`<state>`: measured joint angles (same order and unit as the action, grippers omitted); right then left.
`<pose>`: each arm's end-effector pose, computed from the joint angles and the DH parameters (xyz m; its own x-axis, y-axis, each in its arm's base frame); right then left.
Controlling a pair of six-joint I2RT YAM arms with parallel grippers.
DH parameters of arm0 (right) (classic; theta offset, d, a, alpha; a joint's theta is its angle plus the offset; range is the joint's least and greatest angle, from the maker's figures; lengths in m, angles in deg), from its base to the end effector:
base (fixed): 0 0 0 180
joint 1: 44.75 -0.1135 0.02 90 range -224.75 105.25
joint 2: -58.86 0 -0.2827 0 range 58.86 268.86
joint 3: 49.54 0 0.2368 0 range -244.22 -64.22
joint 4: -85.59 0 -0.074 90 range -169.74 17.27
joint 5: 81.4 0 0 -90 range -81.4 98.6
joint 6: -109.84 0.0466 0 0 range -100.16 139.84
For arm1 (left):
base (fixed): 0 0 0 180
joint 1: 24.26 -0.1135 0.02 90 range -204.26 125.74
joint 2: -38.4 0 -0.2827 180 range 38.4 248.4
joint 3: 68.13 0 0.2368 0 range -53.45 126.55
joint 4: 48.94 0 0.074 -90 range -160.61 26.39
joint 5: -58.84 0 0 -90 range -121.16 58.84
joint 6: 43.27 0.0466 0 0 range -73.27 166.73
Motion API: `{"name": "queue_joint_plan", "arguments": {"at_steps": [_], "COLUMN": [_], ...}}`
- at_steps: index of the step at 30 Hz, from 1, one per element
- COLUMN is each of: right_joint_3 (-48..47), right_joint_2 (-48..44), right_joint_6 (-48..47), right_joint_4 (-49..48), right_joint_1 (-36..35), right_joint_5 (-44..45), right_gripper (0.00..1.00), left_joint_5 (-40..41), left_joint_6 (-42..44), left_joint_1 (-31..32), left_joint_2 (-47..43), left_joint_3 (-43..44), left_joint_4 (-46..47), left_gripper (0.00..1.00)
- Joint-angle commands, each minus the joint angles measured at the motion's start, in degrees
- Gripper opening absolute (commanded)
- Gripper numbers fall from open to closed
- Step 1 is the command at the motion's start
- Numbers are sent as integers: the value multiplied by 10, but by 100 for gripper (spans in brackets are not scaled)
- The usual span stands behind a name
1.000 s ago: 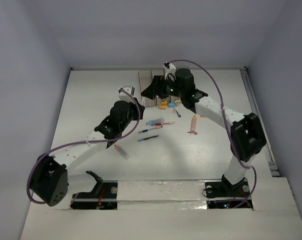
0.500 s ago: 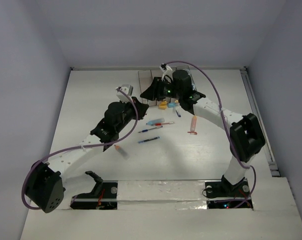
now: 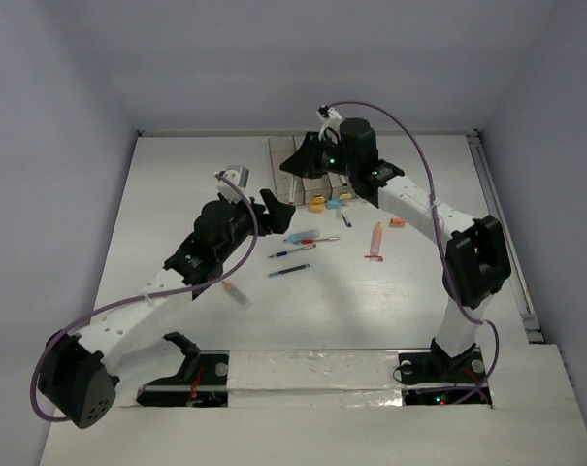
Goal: Sort the stationery into containers
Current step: Place the pen in the storage box.
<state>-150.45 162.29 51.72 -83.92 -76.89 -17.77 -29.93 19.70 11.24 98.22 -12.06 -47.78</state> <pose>0.3573 0.2489 0.3520 -0.6071 0.1774 -0.7745 -0.6152 0.5120 0.5995 0.1916 -0.1354 0.3369 -0.2887 -0.3522 -0.8903 0.4849 0.7480 -0.4531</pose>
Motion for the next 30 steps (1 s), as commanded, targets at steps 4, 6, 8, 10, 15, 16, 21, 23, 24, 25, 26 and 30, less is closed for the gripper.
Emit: {"name": "queue_joint_plan", "arguments": {"at_steps": [4,6,8,10,15,16,21,23,24,25,26,30], "right_joint_3": [-150,-171,-242,-290,-378,-387,-423,-427,-430,-434,-438,-473], "right_joint_2": [79,121,144,176,237,246,294,303,312,316,322,344], "right_joint_6": [-100,-139,-160,-189,-250,-255,-271,-272,-271,-270,-270,-260], "right_joint_4": [125,166,208,245,313,328,354,356,357,357,357,367], "right_joint_1": [83,95,106,114,119,119,119,119,119,119,119,119], "right_joint_5": [68,114,147,173,232,238,251,256,257,257,256,250], "right_gripper": [0,0,0,0,0,0,0,0,0,4,9,52], "left_joint_5": [23,28,36,52,109,133,140,138,135,131,130,116], "left_joint_6": [18,47,71,108,180,193,207,203,201,200,198,196], "left_joint_1": [-1,-1,-1,-1,-1,-1,-14,-19,-25,-32,-32,-44], "left_joint_2": [-107,-131,-141,-146,-138,-139,-140,-141,-141,-142,-142,-149], "left_joint_3": [41,66,94,124,150,145,103,88,85,83,82,80], "left_joint_4": [-100,-150,-198,-225,-264,-259,-228,-226,-225,-226,-227,-221], "left_gripper": [99,99,99,99,99,99,99,99,99,99,99,99]}}
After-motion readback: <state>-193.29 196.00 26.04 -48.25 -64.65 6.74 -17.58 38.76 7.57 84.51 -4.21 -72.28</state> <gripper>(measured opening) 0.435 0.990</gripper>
